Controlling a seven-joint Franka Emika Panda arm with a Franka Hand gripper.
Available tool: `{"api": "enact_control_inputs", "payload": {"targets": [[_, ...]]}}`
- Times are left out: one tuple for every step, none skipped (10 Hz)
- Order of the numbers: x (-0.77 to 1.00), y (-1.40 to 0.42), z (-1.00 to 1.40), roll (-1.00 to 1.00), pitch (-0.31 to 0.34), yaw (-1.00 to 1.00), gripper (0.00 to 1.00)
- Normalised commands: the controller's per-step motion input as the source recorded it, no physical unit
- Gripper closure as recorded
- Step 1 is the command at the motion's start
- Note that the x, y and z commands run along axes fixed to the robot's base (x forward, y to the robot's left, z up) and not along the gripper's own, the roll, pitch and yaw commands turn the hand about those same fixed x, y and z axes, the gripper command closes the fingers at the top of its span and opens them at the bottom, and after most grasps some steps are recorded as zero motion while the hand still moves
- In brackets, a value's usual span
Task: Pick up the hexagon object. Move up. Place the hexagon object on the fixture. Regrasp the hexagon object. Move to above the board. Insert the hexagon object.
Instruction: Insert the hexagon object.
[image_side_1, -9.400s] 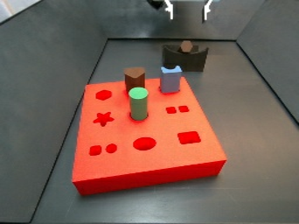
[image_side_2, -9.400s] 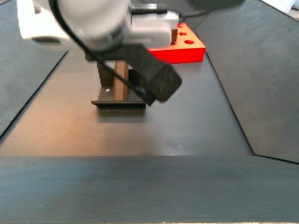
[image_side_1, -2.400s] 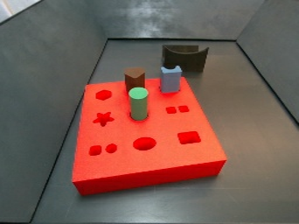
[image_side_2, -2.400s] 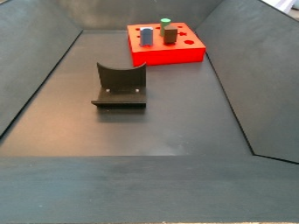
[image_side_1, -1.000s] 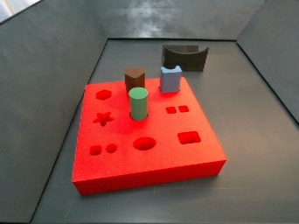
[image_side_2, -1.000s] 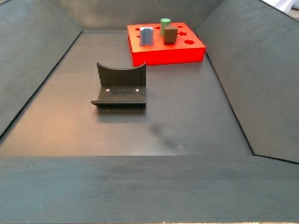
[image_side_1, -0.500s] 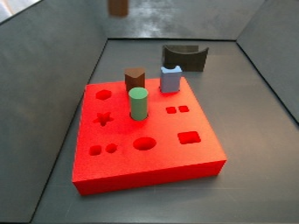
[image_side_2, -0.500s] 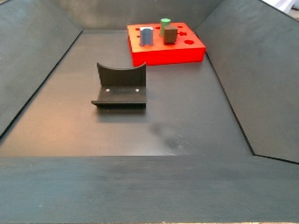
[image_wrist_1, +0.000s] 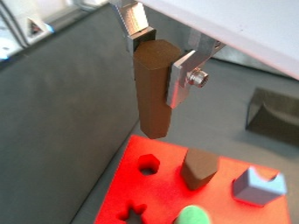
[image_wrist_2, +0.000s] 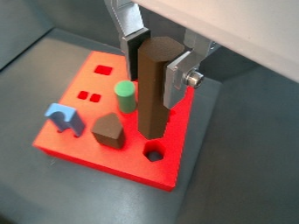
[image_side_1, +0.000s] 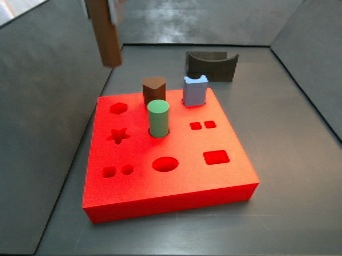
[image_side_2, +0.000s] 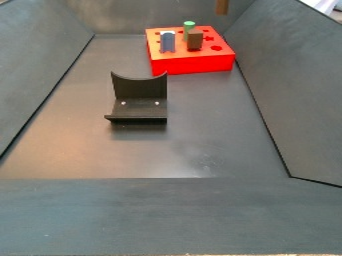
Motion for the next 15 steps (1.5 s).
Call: {"api": "enact_control_inputs", "payload": {"targets": [[0.07, 0.16, -0.26, -0.34, -0.153, -0.12, 1.0], [0.0, 0.0, -0.08, 0.04, 0.0, 0.0, 1.0], [0.15, 0.0, -0.22, -0.1, -0.031, 0.0, 1.0], [0.0, -0.03, -0.71, -0.04, -0.116, 0.0, 1.0], [0.0, -0.05, -1.0, 0.0, -0.093, -0.07, 1.0], [0.0, -0.01, -1.0, -0.02, -0.06, -0.1, 1.0], [0.0, 0.0, 0.0, -0.01, 0.0, 0.0, 1.0], [-0.06, -0.03, -0.78, -0.02, -0.136, 0.0, 1.0], [-0.21, -0.09, -1.0, 0.0, -0.124, 0.0, 1.0], [-0.11, -0.11, -0.98, 0.0, -0.157, -0.01, 1.0], [0.0, 0.0, 0.0, -0.01, 0.0, 0.0, 1.0], [0.0, 0.0, -0.35, 0.0, -0.067, 0.0, 1.0], [0.0, 0.0, -0.8, 0.0, -0.067, 0.0, 1.0], [0.31, 0.05, -0.76, -0.02, 0.0, 0.0, 1.0], [0.55, 0.37, -0.57, -0.06, 0.09, 0.0, 1.0]]}}
